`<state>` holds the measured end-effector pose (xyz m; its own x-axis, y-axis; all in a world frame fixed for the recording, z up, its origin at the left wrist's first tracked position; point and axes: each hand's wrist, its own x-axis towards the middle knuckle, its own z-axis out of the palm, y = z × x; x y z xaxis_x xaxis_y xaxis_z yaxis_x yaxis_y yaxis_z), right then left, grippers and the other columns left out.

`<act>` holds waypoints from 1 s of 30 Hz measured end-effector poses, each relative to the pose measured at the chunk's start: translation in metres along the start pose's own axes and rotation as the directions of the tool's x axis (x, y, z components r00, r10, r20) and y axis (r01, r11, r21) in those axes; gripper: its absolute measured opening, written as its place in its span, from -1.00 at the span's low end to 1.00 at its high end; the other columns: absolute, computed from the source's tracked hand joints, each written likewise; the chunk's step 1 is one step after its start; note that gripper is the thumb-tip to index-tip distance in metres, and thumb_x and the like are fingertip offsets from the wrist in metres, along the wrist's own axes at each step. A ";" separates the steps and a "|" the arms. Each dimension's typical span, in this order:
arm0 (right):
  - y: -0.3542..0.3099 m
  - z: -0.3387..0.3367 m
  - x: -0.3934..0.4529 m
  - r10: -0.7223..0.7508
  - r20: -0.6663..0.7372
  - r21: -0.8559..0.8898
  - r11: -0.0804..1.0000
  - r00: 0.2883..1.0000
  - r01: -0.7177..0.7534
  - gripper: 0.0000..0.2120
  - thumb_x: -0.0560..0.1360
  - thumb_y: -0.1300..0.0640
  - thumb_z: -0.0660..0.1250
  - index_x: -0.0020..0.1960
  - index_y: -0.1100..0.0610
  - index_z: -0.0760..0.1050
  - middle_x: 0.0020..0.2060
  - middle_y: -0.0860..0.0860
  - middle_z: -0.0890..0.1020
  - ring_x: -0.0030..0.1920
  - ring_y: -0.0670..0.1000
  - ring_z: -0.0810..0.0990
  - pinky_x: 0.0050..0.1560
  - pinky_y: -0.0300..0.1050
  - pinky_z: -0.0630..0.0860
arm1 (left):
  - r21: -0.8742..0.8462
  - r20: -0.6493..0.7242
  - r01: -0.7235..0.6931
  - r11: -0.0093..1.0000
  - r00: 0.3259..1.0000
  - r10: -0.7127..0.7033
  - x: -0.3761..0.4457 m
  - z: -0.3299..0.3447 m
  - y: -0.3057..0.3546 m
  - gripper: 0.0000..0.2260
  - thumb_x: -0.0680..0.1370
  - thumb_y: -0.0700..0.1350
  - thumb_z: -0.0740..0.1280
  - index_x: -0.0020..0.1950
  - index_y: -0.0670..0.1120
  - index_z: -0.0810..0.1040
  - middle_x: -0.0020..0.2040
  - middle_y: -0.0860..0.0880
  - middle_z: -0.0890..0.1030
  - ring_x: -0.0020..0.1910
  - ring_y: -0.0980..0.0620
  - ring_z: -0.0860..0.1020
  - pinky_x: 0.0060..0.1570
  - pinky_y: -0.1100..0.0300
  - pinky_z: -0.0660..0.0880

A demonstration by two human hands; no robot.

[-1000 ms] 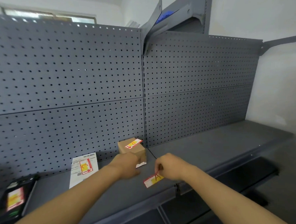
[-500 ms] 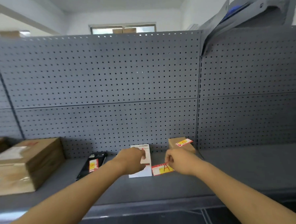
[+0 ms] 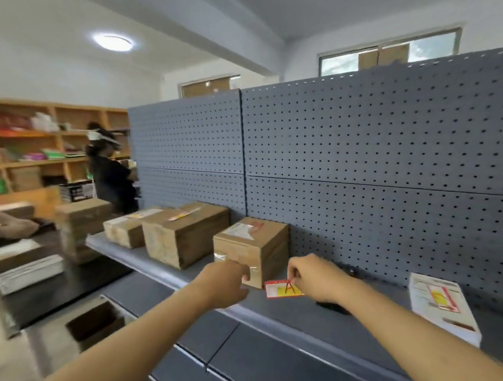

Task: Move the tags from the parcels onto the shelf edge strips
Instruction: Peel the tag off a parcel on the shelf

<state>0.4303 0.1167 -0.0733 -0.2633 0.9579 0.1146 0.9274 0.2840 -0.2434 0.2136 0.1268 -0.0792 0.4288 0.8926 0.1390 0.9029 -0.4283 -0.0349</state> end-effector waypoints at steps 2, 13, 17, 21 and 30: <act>-0.040 0.012 0.028 -0.058 -0.005 -0.022 0.998 0.998 0.058 -0.89 0.53 0.16 0.21 -0.02 0.05 0.50 -0.05 0.04 0.60 -0.11 0.08 0.57 -0.12 0.00 0.53 | 0.028 0.013 0.076 0.997 0.997 -0.076 -0.022 -0.003 -0.044 -0.70 0.53 0.05 0.27 0.23 -0.01 0.49 0.18 -0.06 0.59 0.14 -0.10 0.55 0.07 0.07 0.50; -0.241 0.087 0.155 -0.357 0.024 0.002 0.934 0.934 0.357 -0.90 0.54 0.13 0.21 -0.05 -0.01 0.49 -0.12 0.01 0.59 -0.17 0.03 0.56 -0.26 -0.11 0.47 | -0.018 0.032 0.455 0.890 0.890 -0.455 -0.125 -0.001 -0.245 -0.70 0.51 0.07 0.31 0.22 0.04 0.49 0.08 0.03 0.61 0.00 0.02 0.58 -0.06 0.16 0.50; -0.292 0.111 0.202 -0.430 0.045 0.045 0.903 0.902 0.428 -0.92 0.54 0.11 0.21 -0.09 -0.06 0.42 -0.23 -0.05 0.49 -0.24 -0.05 0.49 -0.32 -0.16 0.43 | -0.022 0.043 0.530 0.848 0.847 -0.529 -0.137 0.009 -0.301 -0.72 0.53 0.05 0.30 0.22 0.04 0.49 0.07 0.02 0.61 -0.01 0.02 0.58 -0.05 0.16 0.51; -0.336 0.126 0.250 -0.488 0.052 0.044 0.873 0.871 0.486 -0.93 0.53 0.12 0.24 -0.07 -0.05 0.45 -0.14 0.00 0.58 -0.17 0.01 0.55 -0.18 -0.06 0.55 | 0.015 0.036 0.577 0.817 0.816 -0.577 -0.138 0.011 -0.354 -0.79 0.53 0.06 0.30 0.12 0.02 0.50 -0.05 0.02 0.57 -0.13 0.04 0.53 -0.13 0.16 0.50; -0.414 0.142 0.344 -0.585 0.078 0.086 0.810 0.807 0.579 -0.92 0.52 0.16 0.25 -0.06 0.01 0.48 -0.05 0.03 0.58 -0.15 -0.01 0.54 -0.16 -0.09 0.55 | 0.026 -0.022 0.662 0.749 0.750 -0.662 -0.126 0.009 -0.458 -0.74 0.52 0.06 0.30 0.16 -0.01 0.51 0.02 -0.01 0.61 -0.10 0.03 0.53 -0.21 0.20 0.37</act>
<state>-0.0820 0.3349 -0.0703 -0.7759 0.6102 0.1603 0.5764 0.7889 -0.2133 -0.2539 0.2125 -0.0896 -0.2766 0.9493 0.1494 0.9610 0.2737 0.0404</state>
